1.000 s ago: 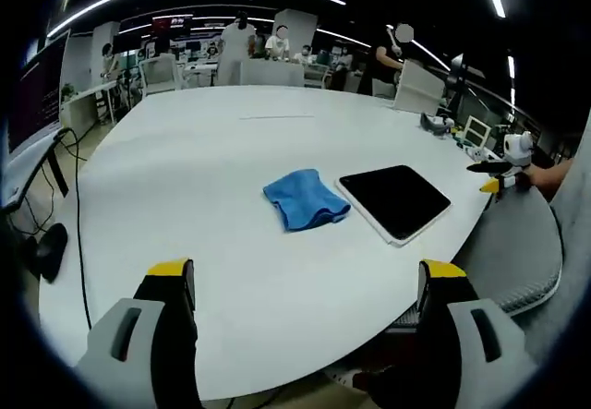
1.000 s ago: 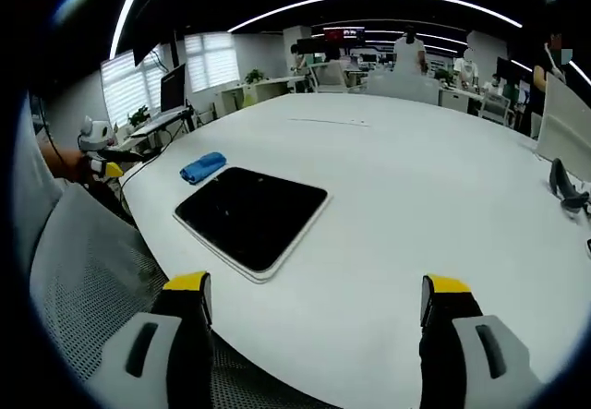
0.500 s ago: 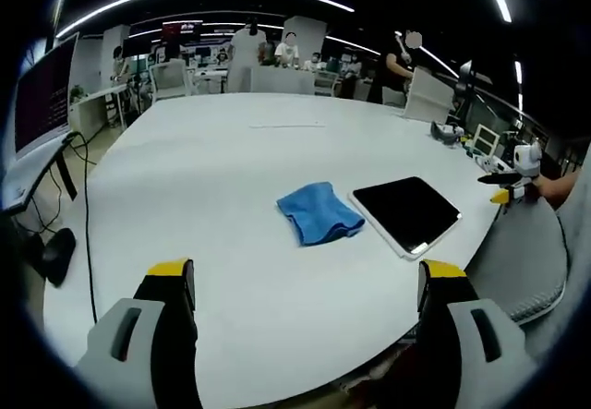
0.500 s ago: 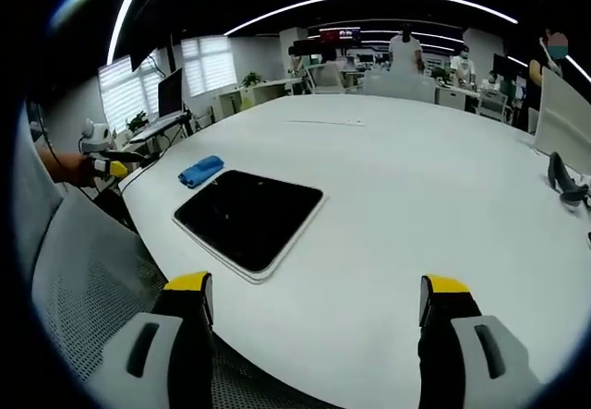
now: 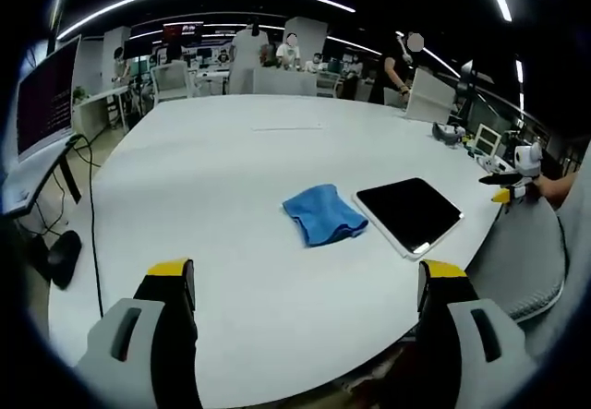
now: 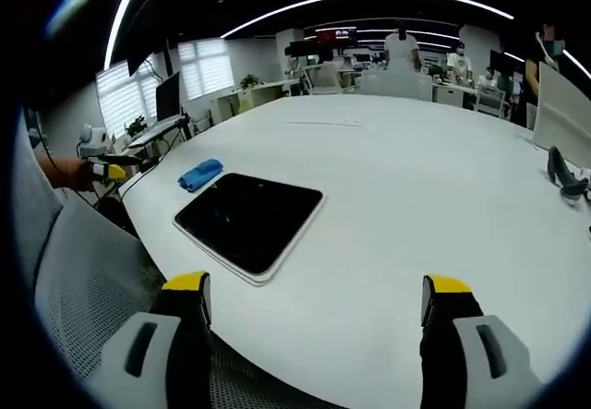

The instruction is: Wipe the mirror surface with the cleaning cloth until all visible marks leave the cleaned area.

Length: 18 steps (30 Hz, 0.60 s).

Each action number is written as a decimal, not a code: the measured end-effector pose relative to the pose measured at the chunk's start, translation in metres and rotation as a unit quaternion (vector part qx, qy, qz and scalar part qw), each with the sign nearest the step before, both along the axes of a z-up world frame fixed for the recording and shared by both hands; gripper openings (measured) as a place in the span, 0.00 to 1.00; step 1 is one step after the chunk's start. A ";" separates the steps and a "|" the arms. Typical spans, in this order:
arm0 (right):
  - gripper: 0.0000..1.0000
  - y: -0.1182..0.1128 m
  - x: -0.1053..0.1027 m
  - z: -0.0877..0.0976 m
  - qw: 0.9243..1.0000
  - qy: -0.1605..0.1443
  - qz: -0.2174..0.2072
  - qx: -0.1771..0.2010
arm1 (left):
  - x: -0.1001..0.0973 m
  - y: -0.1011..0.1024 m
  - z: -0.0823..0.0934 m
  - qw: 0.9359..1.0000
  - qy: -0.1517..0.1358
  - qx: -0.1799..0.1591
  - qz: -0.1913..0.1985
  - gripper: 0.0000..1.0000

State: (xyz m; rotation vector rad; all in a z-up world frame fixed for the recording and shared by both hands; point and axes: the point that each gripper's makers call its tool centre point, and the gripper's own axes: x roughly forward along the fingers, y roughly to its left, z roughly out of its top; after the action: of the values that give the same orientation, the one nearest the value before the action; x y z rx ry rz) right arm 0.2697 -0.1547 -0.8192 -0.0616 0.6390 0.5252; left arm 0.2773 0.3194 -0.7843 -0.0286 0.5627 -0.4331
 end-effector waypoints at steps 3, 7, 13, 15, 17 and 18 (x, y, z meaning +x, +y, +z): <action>0.94 0.000 0.000 -0.001 1.000 0.001 0.000 0.000 | 0.002 0.001 0.000 1.000 -0.001 0.002 -0.001 0.99; 0.94 -0.001 0.000 -0.001 1.000 0.004 -0.002 0.000 | 0.002 -0.004 0.000 1.000 0.003 0.004 -0.012 0.99; 0.94 -0.002 0.000 -0.001 1.000 0.006 -0.006 0.001 | 0.001 -0.007 -0.002 1.000 0.010 0.011 -0.018 0.99; 0.94 -0.002 0.000 -0.002 1.000 0.007 -0.008 0.002 | 0.000 -0.007 -0.004 1.000 0.012 0.010 -0.018 0.99; 0.95 -0.002 0.000 -0.001 1.000 0.007 -0.010 0.002 | -0.001 -0.006 -0.005 1.000 0.016 0.009 -0.017 0.99; 0.95 -0.003 0.000 -0.001 1.000 0.008 -0.010 0.003 | -0.001 -0.007 -0.005 1.000 0.017 0.009 -0.017 0.99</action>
State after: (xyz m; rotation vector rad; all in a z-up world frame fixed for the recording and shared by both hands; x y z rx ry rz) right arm 0.2699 -0.1573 -0.8207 -0.0460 0.6531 0.5077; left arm 0.2760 0.3128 -0.7896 -0.0095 0.6012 -0.4622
